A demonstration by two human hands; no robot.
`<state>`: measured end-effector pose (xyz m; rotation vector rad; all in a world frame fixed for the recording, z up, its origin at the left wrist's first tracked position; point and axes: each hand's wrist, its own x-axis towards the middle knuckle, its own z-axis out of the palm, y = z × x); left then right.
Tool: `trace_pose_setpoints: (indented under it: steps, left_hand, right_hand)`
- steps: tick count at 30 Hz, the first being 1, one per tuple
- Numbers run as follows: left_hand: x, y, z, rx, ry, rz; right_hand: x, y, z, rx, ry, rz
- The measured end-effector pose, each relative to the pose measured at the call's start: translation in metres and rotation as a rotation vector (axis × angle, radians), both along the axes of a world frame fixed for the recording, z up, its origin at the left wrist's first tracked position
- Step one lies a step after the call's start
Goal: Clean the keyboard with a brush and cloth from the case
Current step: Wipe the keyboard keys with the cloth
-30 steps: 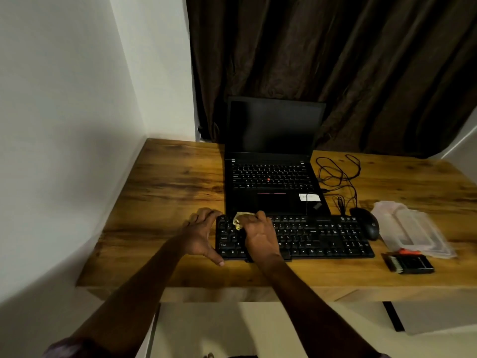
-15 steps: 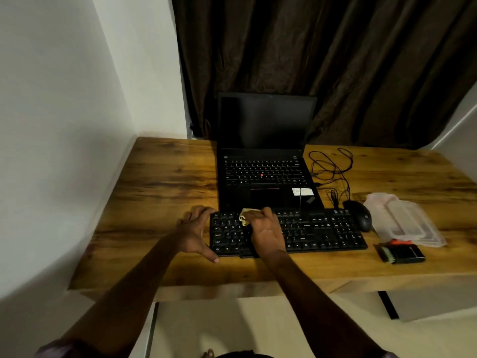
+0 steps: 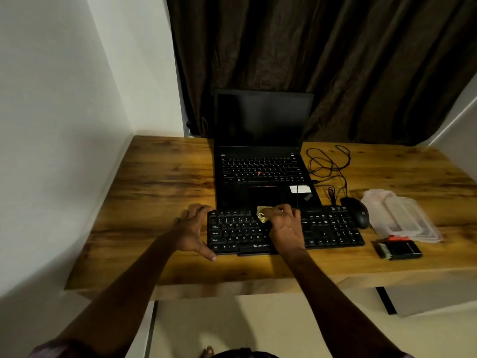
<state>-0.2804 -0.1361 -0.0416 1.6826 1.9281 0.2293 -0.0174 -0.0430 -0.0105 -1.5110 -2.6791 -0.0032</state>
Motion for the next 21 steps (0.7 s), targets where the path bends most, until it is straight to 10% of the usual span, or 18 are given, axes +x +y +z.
trace_pose_setpoints:
  steps: [21]
  left_hand:
    - [0.001, 0.000, -0.001, -0.010, 0.002, -0.003]
  right_hand:
    - [0.019, 0.005, -0.011, 0.038, 0.128, -0.173]
